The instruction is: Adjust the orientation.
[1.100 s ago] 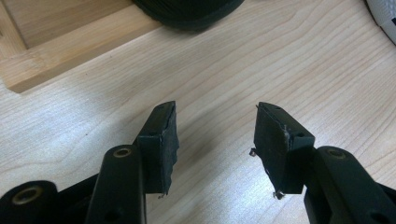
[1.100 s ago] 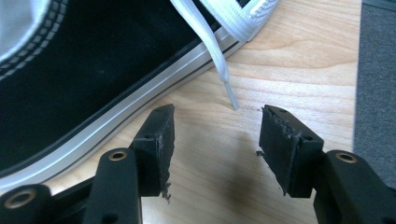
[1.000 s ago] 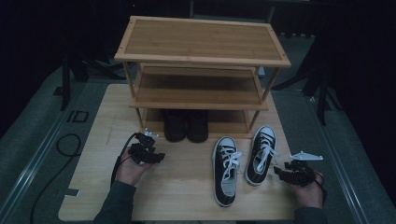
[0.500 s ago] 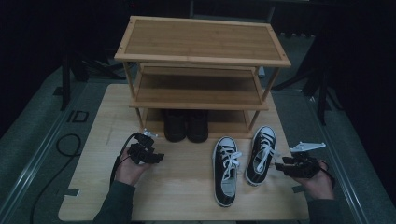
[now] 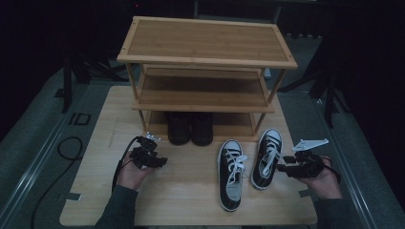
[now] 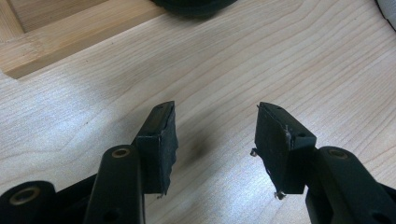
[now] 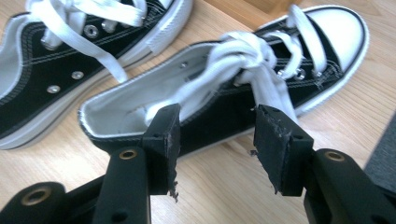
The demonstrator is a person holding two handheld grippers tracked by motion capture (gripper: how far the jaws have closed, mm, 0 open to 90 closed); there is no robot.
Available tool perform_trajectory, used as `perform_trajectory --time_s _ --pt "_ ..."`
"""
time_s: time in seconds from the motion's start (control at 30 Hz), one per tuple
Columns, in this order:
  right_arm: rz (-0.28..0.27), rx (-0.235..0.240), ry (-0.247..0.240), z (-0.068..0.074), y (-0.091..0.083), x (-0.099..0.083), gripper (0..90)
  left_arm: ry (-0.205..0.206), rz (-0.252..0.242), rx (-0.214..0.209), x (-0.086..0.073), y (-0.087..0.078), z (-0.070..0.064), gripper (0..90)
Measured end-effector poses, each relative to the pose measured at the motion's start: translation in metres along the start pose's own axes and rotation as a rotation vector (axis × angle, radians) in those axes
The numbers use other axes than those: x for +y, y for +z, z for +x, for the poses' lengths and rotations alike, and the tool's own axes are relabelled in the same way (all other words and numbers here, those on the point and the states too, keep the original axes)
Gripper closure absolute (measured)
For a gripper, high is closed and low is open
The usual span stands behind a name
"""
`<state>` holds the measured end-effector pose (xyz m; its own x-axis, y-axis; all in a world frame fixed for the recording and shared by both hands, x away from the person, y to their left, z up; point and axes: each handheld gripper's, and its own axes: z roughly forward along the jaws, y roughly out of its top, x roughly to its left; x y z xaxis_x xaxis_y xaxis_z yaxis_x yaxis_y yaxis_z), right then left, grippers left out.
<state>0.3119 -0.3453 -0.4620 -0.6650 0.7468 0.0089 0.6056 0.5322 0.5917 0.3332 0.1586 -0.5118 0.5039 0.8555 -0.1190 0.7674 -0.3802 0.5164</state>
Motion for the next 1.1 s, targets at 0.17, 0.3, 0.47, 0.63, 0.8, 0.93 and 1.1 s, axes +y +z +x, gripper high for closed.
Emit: perform_trajectory --time_s 0.17,0.3,0.47,0.63,0.8,0.93,1.1 --pt "-0.005 0.010 -0.007 0.008 0.000 0.006 48.9 0.000 0.008 0.001 -0.001 0.003 0.000 48.6" --pt "-0.016 0.019 -0.030 0.014 -0.003 0.012 47.9 0.005 0.013 0.000 -0.001 0.004 -0.001 48.6" --pt "-0.028 0.037 -0.050 0.022 -0.002 0.020 46.9 0.006 0.008 0.002 -0.001 0.003 -0.002 48.5" --pt "-0.032 0.073 -0.082 0.040 0.009 0.032 45.1 0.006 0.014 0.001 -0.001 0.005 -0.001 48.5" --pt "-0.029 0.092 -0.109 0.052 0.017 0.041 42.3 0.005 0.007 0.005 -0.001 0.003 0.000 48.5" --pt "-0.013 0.098 -0.134 0.062 0.023 0.047 40.3 0.009 0.013 0.009 -0.002 0.004 0.000 48.4" --pt "-0.002 0.135 -0.145 0.074 0.034 0.051 38.3 0.013 0.014 0.008 -0.001 0.005 -0.001 48.4"
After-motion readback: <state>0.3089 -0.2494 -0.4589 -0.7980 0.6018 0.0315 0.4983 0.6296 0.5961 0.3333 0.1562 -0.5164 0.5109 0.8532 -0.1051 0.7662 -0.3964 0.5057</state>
